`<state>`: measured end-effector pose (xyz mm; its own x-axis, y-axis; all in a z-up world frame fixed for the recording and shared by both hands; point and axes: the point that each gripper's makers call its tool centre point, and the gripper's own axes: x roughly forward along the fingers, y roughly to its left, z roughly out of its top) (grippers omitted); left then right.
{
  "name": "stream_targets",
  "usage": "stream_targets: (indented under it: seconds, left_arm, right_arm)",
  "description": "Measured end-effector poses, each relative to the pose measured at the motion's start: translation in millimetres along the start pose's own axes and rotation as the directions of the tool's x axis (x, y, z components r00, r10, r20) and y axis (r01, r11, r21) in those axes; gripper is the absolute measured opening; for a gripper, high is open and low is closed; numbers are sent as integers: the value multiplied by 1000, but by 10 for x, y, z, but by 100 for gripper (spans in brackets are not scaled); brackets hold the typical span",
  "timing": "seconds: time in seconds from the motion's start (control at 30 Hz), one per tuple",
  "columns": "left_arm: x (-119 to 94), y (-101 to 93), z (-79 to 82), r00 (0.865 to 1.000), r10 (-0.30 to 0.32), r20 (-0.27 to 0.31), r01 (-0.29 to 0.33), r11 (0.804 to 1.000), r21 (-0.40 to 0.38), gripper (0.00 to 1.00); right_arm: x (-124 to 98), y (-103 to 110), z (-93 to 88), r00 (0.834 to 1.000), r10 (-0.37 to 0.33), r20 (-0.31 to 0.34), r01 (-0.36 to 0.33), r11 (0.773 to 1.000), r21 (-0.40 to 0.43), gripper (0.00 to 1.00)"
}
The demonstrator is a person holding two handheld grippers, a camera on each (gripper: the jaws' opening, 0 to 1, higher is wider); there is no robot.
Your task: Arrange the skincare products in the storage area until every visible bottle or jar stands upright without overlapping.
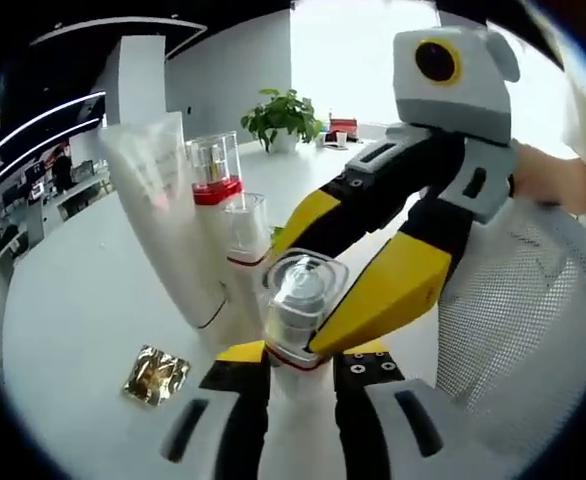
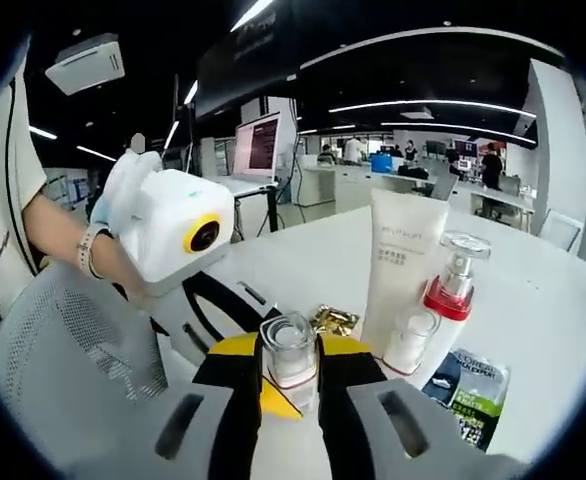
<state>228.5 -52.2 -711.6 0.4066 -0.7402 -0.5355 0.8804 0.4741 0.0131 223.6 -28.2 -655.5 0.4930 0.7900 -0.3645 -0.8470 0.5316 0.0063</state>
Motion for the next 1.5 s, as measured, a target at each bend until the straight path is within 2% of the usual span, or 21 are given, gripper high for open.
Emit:
stream_targets:
  seconds: [0.23,0.47,0.57,0.7,0.83,1.0,1.2,1.37,1.5]
  left_arm:
    - [5,-4,-9,1000,-4,6,4,1000,-13,24]
    - [8,-11,0,1000,-9,15,9,1000,27,24]
    - [24,10,-28,1000,2,2,-2,998,63,25]
    - [27,-7,-65,1000,-2,-19,3,997,72,26]
    - [22,27,-83,999,11,-30,-9,998,66,33]
    - [12,8,-117,999,3,-52,0,998,58,31]
    - [-21,33,-159,996,24,-83,-16,995,94,29]
    - [-31,21,-191,995,19,-101,-11,997,78,29]
    - [-47,63,-229,993,19,-114,-16,1000,27,27]
  right_arm:
    - [-11,6,-4,1000,3,6,-3,999,39,21]
    - [-12,5,-30,1000,10,1,-10,997,78,23]
    - [0,23,-73,1000,16,-21,-14,997,73,25]
    - [11,25,-83,1000,14,-24,-12,997,78,26]
    - [6,5,-103,999,7,-32,-4,996,93,29]
    - [-6,3,-165,998,6,-66,0,996,91,31]
    - [-18,0,-226,996,7,-94,3,995,97,34]
    - [-11,58,-314,989,25,-146,-15,998,67,35]
    - [-35,26,-384,984,13,-179,0,997,71,39]
